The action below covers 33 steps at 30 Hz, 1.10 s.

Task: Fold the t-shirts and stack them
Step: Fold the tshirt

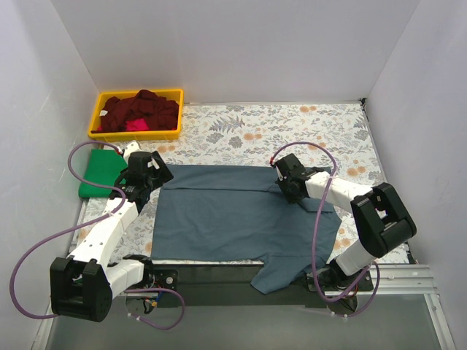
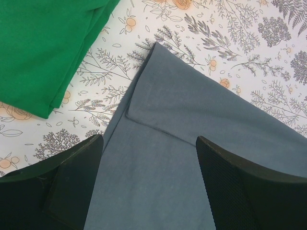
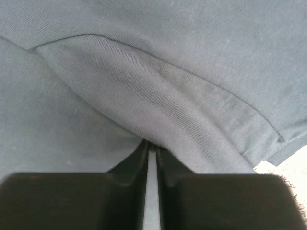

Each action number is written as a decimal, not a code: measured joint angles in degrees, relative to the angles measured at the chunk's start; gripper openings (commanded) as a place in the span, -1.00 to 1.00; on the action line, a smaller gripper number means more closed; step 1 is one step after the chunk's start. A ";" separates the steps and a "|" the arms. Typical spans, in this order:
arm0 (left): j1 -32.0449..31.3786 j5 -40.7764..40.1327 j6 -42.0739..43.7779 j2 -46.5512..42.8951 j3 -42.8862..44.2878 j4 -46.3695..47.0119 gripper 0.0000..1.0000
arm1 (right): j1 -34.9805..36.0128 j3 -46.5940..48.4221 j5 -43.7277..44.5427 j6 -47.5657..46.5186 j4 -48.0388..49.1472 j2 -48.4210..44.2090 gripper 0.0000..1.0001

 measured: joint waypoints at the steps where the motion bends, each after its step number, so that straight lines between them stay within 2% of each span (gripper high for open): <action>1: 0.00 0.02 0.00 0.00 0.00 0.00 0.55 | 0.00 0.00 0.11 -0.20 0.02 0.00 -0.87; 3: 0.00 0.04 0.02 0.00 0.00 0.00 0.55 | 0.00 0.02 0.09 -0.24 0.02 -0.02 -0.97; 15: 0.00 0.04 0.20 0.00 0.00 0.00 0.56 | 0.00 3.04 -4.09 0.92 -7.54 -5.14 -0.97; 33: 0.00 0.11 0.63 0.02 0.00 0.00 0.62 | 0.00 8.72 -24.65 4.83 -15.19 -4.94 -0.97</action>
